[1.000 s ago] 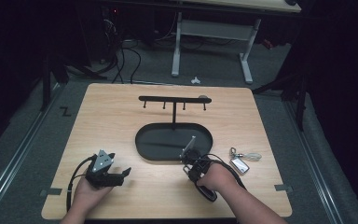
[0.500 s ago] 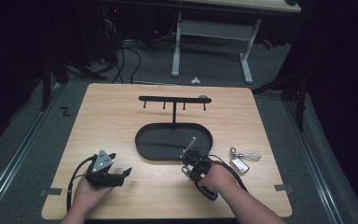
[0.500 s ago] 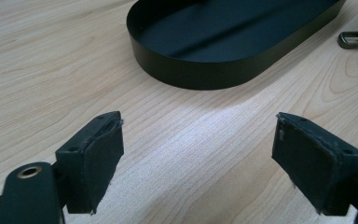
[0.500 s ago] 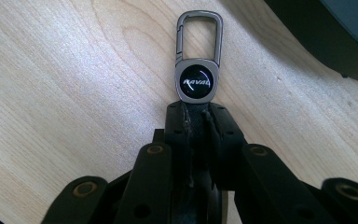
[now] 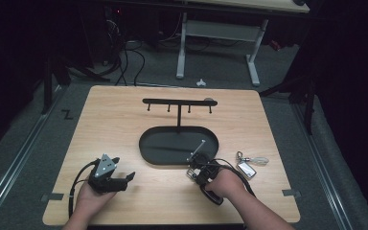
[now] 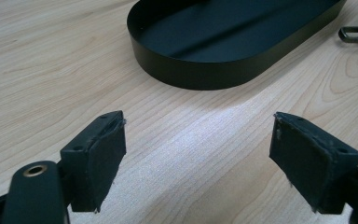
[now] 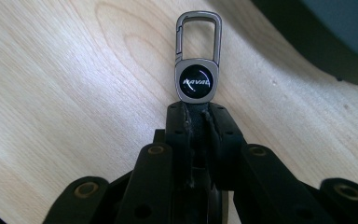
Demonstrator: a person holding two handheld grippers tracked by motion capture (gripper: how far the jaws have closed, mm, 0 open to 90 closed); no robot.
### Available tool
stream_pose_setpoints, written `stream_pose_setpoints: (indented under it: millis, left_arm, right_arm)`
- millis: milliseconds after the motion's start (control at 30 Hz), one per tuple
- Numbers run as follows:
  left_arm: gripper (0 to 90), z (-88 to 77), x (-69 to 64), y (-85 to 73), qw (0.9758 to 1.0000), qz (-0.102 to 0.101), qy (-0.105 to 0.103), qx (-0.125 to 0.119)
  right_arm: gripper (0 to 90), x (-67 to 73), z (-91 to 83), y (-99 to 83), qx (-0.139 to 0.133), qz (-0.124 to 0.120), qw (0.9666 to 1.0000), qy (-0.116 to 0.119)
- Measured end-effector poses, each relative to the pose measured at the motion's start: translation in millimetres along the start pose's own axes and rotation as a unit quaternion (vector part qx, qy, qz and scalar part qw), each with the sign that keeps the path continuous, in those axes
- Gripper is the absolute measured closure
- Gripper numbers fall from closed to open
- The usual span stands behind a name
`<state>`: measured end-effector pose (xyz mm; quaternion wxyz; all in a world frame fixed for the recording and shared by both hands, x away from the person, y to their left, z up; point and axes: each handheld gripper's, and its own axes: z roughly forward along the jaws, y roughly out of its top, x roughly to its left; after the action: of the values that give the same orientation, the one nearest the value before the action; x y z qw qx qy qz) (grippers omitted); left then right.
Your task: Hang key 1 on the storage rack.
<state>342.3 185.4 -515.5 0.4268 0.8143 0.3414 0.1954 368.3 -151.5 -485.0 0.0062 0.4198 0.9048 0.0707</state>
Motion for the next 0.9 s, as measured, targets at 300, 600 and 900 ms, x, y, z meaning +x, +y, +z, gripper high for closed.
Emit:
stream_pose_setpoints:
  millis: [300, 600, 900]
  left_arm:
    - [18.9, 0.7, -0.5, -0.2, 1.0, 0.002, 0.001, 0.001]
    - [18.9, 0.6, -2.0, -0.3, 1.0, 0.005, -0.003, 0.001]
    - [18.9, 1.4, -1.3, -0.2, 1.0, 0.006, -0.004, 0.001]
  right_arm:
    - [80.8, -8.1, -17.1, -6.6, -0.02, 0.003, 0.9996, 0.022]
    - [80.8, -16.6, -31.4, -13.8, -0.042, -0.006, 0.999, 0.012]
    - [80.8, -22.9, -42.4, -16.1, -0.052, 0.003, 0.9986, 0.007]
